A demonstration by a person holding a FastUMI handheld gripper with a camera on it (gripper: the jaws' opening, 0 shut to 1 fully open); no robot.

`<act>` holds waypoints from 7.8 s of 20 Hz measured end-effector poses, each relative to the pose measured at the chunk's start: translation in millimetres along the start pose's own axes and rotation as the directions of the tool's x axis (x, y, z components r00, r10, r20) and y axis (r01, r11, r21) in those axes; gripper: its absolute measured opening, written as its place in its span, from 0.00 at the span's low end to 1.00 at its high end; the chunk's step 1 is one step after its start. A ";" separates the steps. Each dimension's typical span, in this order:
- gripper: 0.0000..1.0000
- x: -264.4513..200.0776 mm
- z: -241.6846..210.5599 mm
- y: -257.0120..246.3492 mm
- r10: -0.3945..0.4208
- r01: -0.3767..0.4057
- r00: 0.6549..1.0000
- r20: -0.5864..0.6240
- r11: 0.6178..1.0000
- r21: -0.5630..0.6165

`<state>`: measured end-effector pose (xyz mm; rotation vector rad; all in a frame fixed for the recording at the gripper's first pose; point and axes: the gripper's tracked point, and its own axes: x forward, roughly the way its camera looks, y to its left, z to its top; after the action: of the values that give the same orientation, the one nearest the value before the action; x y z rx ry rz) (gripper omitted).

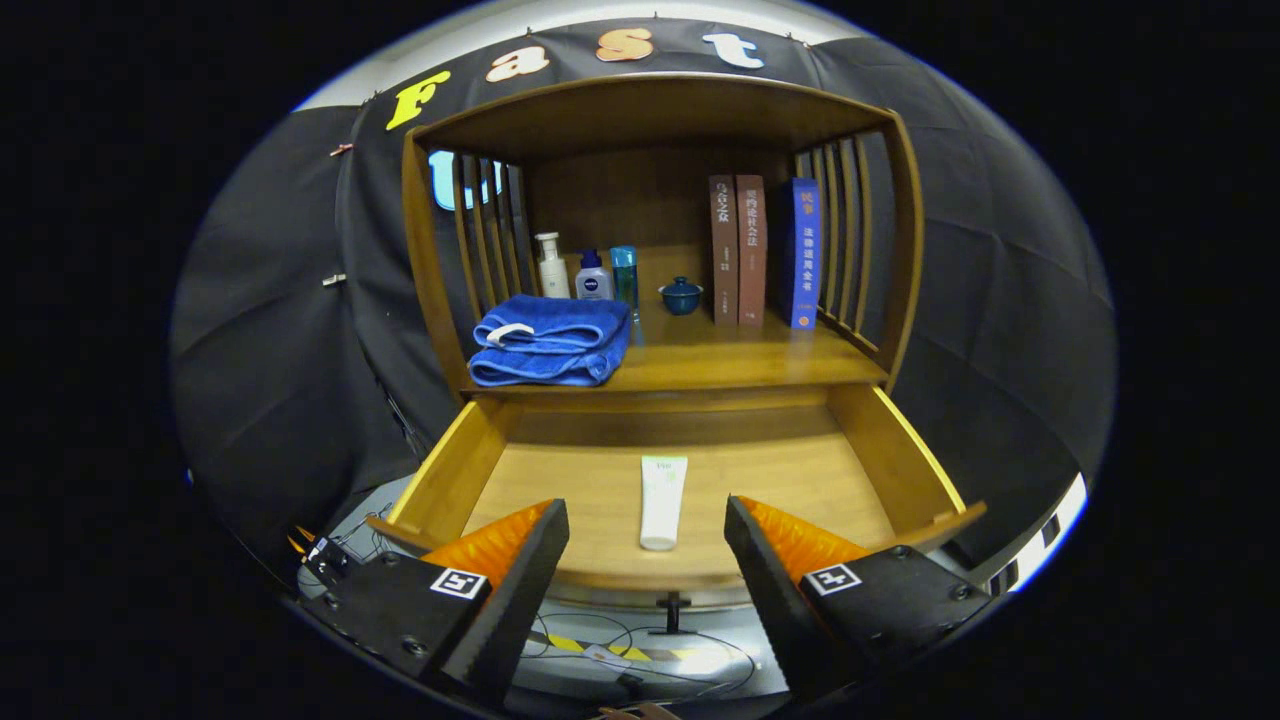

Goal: Pull open the drawer, take out the items inside it, and place them on the countertop above the cabinet.

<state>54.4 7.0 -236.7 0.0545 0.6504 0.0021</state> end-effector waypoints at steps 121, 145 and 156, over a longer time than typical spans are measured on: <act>1.00 -27.3 -110.0 -28.5 -0.040 0.021 0.954 0.297 0.998 0.068; 0.99 97.9 -46.4 -36.1 -0.060 0.044 0.961 0.268 0.997 0.068; 0.99 167.9 -11.5 -38.1 -0.070 0.055 0.961 0.269 0.997 0.062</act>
<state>180.6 -27.3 -349.4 0.0844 0.3777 -0.0829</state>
